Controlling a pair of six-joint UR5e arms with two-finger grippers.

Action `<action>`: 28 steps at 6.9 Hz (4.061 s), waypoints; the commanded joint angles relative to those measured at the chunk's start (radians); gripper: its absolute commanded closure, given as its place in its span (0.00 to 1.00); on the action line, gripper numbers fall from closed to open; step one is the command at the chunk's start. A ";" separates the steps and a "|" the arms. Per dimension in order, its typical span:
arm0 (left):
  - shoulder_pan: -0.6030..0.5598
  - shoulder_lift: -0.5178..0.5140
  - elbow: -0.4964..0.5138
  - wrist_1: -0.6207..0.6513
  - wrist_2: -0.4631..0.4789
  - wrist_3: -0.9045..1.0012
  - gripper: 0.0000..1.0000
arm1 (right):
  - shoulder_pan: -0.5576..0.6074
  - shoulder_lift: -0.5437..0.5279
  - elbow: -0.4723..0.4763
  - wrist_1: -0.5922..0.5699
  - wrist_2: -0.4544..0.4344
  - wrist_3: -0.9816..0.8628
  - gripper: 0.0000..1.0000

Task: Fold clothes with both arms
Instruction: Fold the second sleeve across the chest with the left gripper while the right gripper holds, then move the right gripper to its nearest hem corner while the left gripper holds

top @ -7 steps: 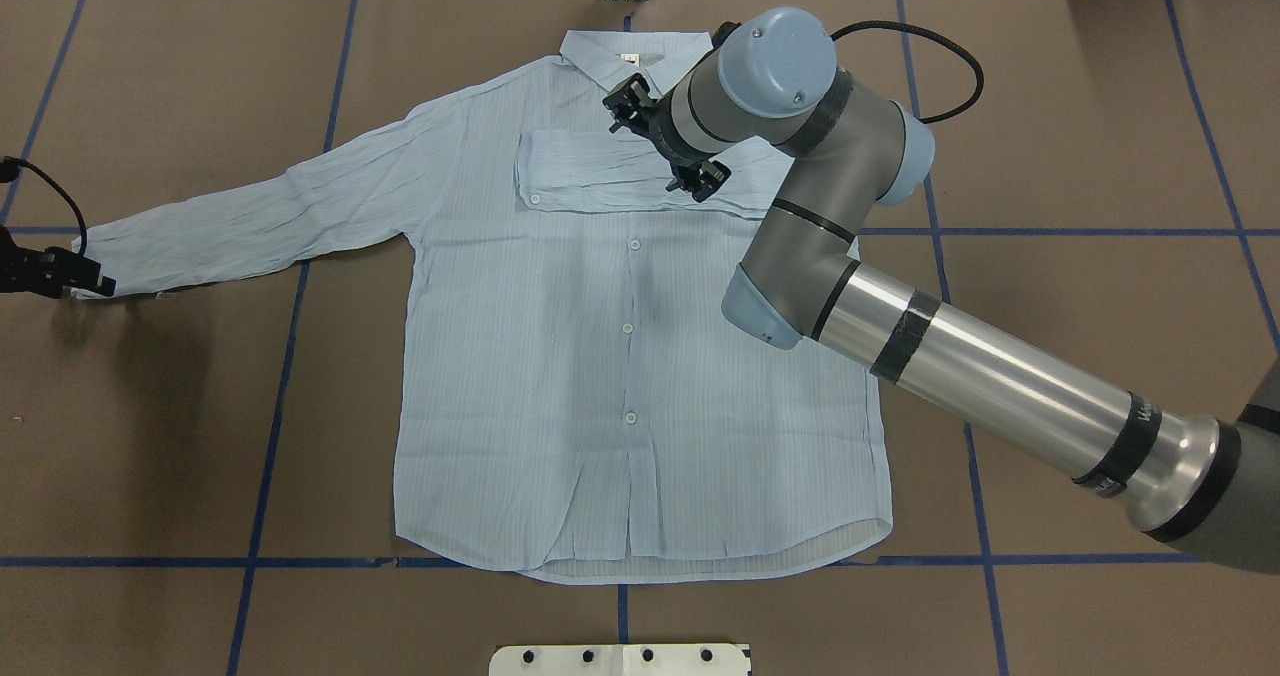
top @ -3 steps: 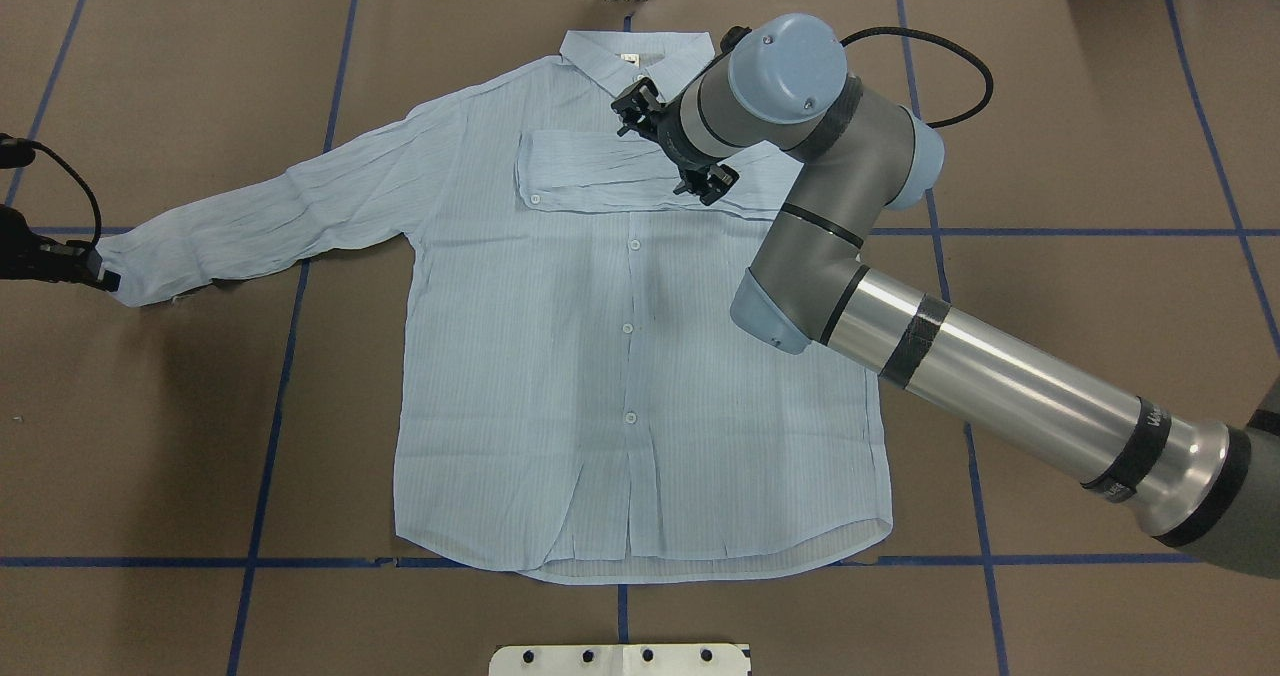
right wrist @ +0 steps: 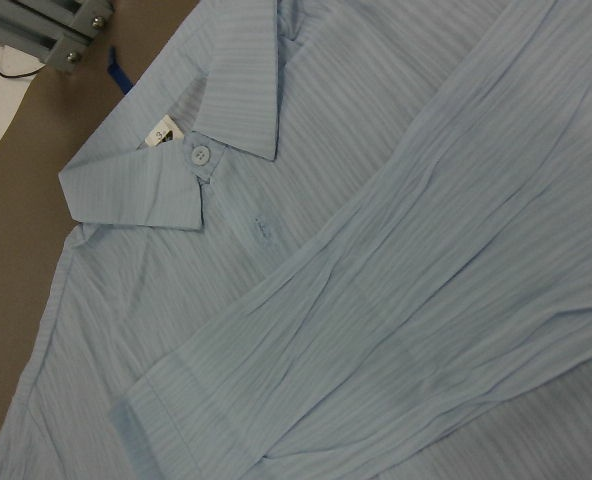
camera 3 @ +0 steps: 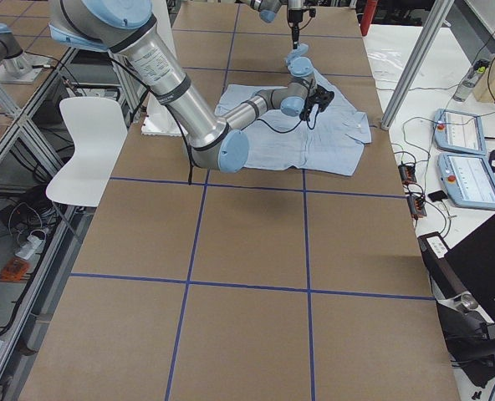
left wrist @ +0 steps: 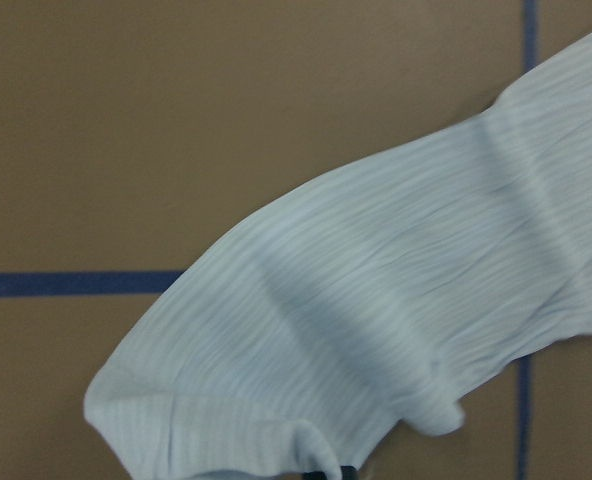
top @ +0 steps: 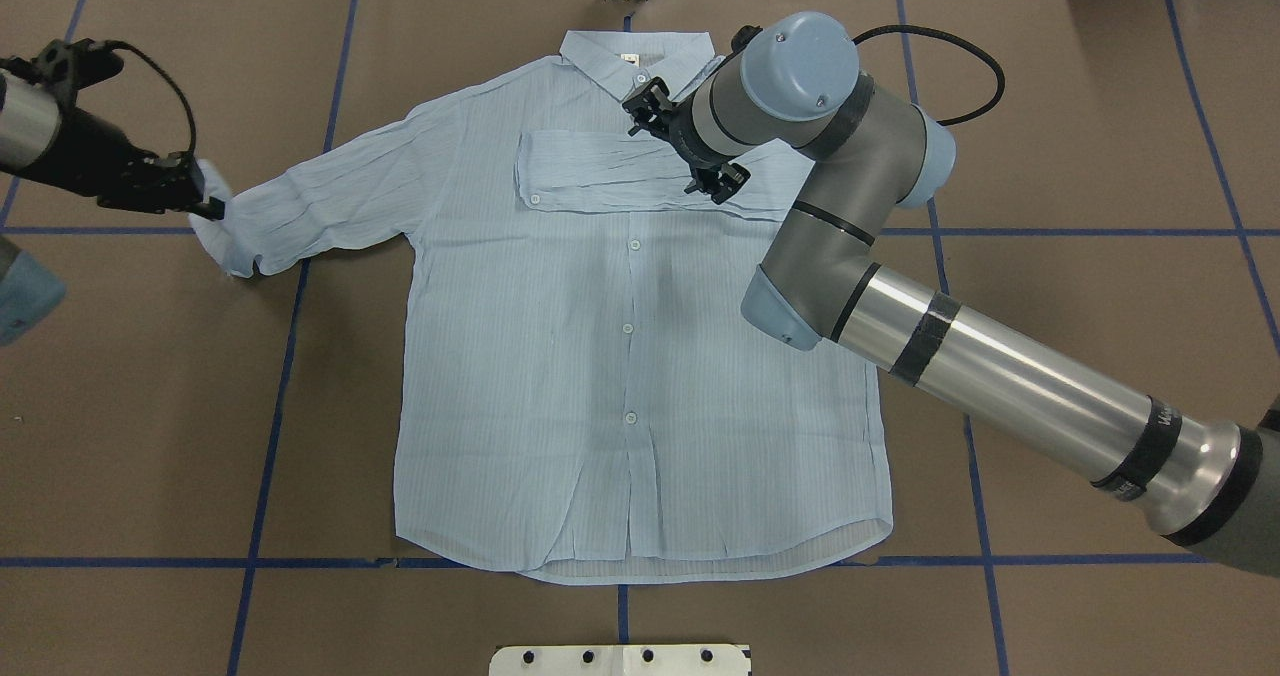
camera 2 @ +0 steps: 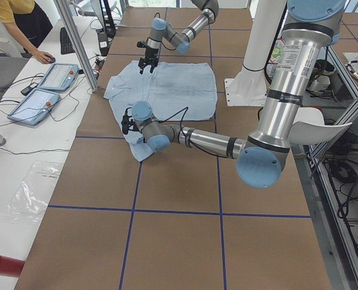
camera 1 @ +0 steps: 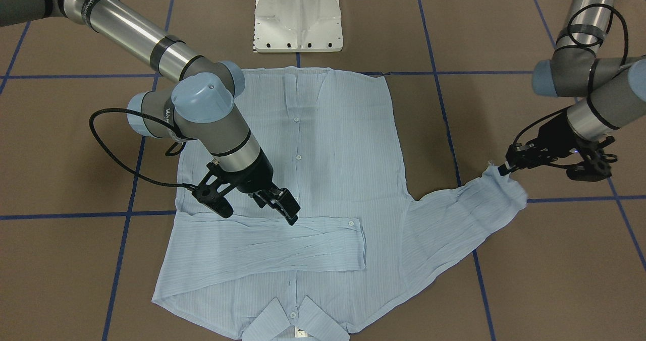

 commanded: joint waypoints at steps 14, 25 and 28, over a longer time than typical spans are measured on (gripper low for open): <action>0.438 -0.584 0.118 -0.008 0.582 -0.717 0.14 | 0.136 -0.276 0.201 0.002 0.080 -0.201 0.01; 0.354 -0.276 -0.195 0.006 0.584 -0.520 0.17 | -0.414 -0.737 0.861 -0.392 -0.292 0.266 0.11; 0.340 -0.274 -0.192 0.006 0.584 -0.503 0.17 | -0.502 -0.751 0.832 -0.440 -0.335 0.396 0.15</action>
